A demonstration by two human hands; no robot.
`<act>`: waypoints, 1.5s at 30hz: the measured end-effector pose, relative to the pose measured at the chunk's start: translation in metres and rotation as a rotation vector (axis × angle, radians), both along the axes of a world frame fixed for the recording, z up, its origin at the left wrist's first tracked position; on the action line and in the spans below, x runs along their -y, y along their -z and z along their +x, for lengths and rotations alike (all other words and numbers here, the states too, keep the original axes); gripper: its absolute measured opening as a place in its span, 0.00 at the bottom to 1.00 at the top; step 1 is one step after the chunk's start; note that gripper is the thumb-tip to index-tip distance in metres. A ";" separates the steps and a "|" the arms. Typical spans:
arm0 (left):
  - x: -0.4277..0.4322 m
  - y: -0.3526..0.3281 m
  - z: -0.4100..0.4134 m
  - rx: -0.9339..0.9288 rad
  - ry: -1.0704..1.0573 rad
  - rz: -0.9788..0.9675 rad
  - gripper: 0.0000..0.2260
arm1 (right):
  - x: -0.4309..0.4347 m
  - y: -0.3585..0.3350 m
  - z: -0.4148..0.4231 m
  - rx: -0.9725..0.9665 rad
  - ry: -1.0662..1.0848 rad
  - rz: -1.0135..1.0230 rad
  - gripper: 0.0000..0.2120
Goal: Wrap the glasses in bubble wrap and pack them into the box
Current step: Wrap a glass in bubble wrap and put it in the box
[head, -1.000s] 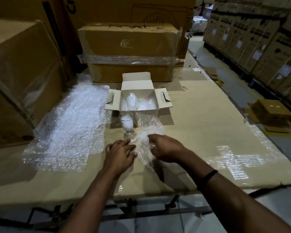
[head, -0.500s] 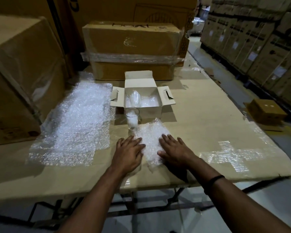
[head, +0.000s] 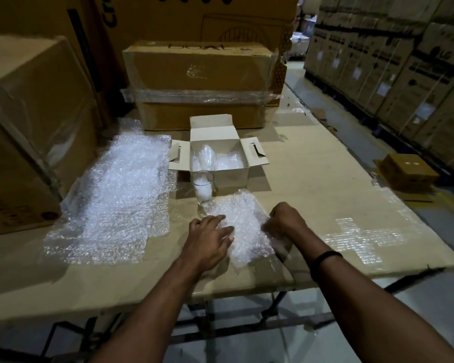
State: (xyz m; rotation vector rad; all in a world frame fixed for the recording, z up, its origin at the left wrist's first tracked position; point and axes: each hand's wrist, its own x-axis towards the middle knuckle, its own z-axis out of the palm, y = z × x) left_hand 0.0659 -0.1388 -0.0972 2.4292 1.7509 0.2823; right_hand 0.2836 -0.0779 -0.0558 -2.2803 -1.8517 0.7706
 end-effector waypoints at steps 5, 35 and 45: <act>0.000 0.000 0.006 -0.007 0.021 0.022 0.29 | -0.006 -0.021 -0.001 -0.014 -0.163 0.279 0.08; -0.016 0.010 -0.001 0.238 -0.284 0.159 0.14 | -0.016 0.004 -0.043 -0.034 -0.298 0.031 0.13; -0.057 0.001 -0.021 1.024 -0.529 0.046 0.23 | -0.019 -0.013 -0.022 -0.874 0.179 0.071 0.12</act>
